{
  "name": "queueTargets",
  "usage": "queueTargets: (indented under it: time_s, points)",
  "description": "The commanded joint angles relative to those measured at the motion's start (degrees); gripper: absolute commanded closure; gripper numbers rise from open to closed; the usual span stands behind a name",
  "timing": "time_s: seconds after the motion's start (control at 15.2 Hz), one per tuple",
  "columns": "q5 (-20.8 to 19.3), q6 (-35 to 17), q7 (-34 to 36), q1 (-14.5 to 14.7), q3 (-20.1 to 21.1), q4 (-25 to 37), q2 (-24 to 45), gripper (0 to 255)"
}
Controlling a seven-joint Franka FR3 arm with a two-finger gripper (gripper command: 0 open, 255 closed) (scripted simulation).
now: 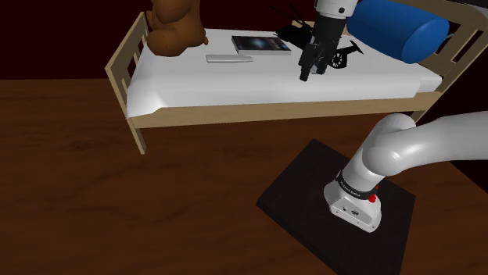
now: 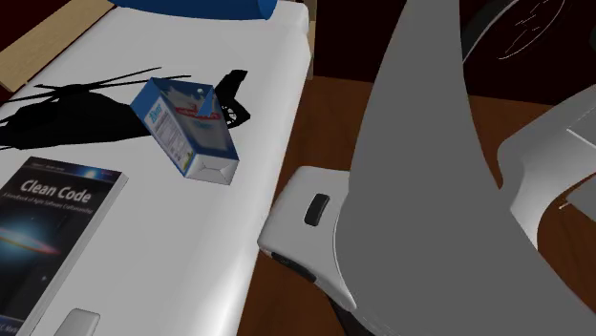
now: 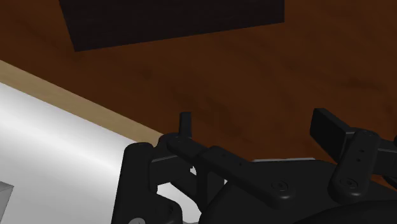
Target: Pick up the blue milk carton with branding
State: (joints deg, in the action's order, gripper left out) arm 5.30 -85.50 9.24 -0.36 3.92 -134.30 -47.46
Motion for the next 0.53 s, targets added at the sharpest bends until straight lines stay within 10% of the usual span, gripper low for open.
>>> queueTargets:
  time_s: [0.0,0.46]
  points:
    - [0.0,0.0,0.0,0.0,0.0,0.0,0.0,0]
    - [-5.18,-0.71,-4.25,-3.98,-6.37,7.57,7.88,0]
